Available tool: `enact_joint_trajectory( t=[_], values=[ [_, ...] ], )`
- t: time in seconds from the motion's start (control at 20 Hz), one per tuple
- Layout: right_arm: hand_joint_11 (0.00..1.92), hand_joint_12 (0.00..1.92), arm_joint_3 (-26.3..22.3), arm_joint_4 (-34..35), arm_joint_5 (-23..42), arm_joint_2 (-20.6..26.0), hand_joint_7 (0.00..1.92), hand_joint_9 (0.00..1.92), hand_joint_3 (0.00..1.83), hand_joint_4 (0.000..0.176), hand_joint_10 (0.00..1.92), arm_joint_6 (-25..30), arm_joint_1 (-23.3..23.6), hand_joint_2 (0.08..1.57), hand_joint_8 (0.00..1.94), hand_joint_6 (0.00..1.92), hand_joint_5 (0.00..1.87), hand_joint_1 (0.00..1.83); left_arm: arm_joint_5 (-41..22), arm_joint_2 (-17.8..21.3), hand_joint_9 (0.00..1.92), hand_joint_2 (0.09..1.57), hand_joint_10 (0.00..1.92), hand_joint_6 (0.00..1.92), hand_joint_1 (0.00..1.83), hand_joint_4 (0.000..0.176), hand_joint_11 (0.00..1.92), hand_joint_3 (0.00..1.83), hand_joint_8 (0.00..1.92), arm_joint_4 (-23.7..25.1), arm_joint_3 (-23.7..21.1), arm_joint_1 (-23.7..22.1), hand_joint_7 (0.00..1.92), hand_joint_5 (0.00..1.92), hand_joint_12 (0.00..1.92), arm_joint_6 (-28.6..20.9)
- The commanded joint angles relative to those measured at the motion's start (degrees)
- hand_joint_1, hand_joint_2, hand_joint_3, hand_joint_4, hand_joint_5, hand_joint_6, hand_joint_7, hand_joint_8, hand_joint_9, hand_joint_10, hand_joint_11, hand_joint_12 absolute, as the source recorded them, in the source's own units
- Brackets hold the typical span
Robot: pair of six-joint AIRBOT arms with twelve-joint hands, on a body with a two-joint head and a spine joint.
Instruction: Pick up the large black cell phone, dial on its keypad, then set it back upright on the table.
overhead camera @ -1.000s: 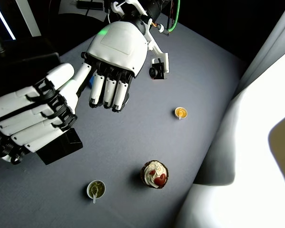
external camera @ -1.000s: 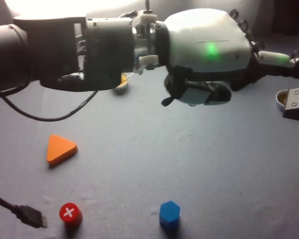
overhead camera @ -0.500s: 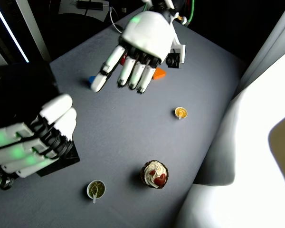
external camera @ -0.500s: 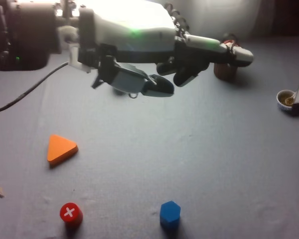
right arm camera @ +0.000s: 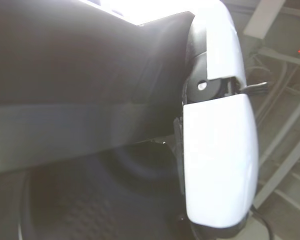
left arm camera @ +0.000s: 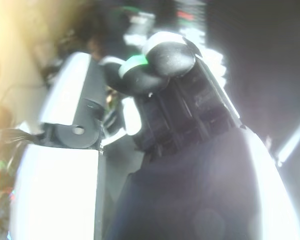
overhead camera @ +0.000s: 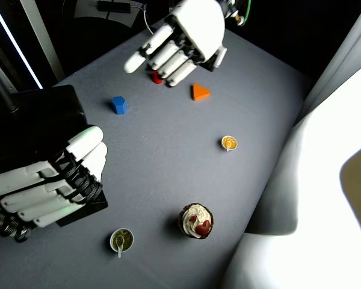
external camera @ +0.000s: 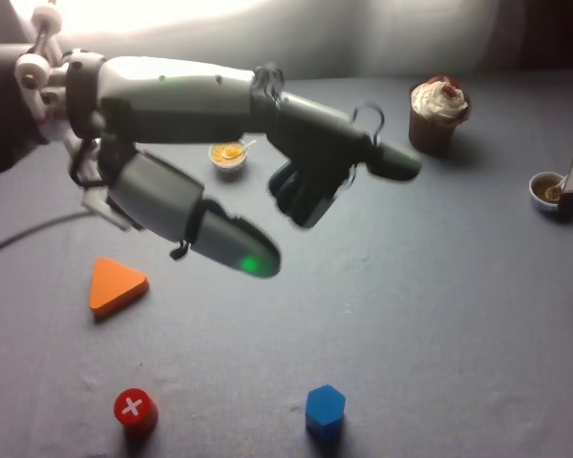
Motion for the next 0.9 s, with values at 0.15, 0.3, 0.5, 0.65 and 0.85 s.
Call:
enact_joint_trajectory(
  t=[0.15,0.3,0.5,0.65,0.85],
  values=[
    [0.89,1.34,0.93,0.38,7.71,-1.02,0.90,0.90,0.00,0.000,1.32,0.93,0.14,1.13,1.12,0.74,0.97,1.39,-4.91,1.04,0.56,1.20,0.57,0.00,0.23,0.000,0.21,0.00,0.10,-12.21,-2.12,4.39,0.73,0.38,1.41,-0.64],
    [0.89,1.57,1.88,0.65,7.71,-2.02,0.88,0.91,0.00,0.000,1.19,0.94,-0.80,1.11,1.08,0.64,0.98,1.49,-5.62,1.01,0.31,1.19,0.04,0.00,0.00,0.011,0.00,0.00,0.01,-14.12,-2.32,4.36,0.32,0.30,0.73,-0.60],
    [0.87,1.59,3.38,1.26,7.72,-3.66,0.84,0.87,0.00,0.000,1.25,1.15,-2.31,1.13,1.15,0.67,0.96,1.48,-5.23,0.84,0.07,1.11,0.00,0.00,0.00,0.040,0.00,0.00,0.00,-16.07,-2.64,4.06,0.12,0.17,0.05,-0.42],
    [0.88,1.29,4.58,1.43,7.72,-4.99,0.85,0.88,0.00,0.000,1.38,1.16,-2.55,1.15,1.19,0.80,0.94,1.37,-5.23,1.14,0.07,1.11,0.00,0.00,0.00,0.039,0.01,0.00,0.00,-14.72,-3.21,4.79,0.10,0.14,0.06,-0.61],
    [0.89,1.26,6.11,1.51,7.72,-6.66,0.88,0.88,0.00,0.000,1.38,1.34,-2.51,1.14,1.12,0.84,0.95,1.37,-4.19,1.45,0.07,1.12,0.00,0.00,0.00,0.040,0.03,0.00,0.00,-14.00,-3.64,3.86,0.11,0.14,0.07,-0.89]
  ],
)
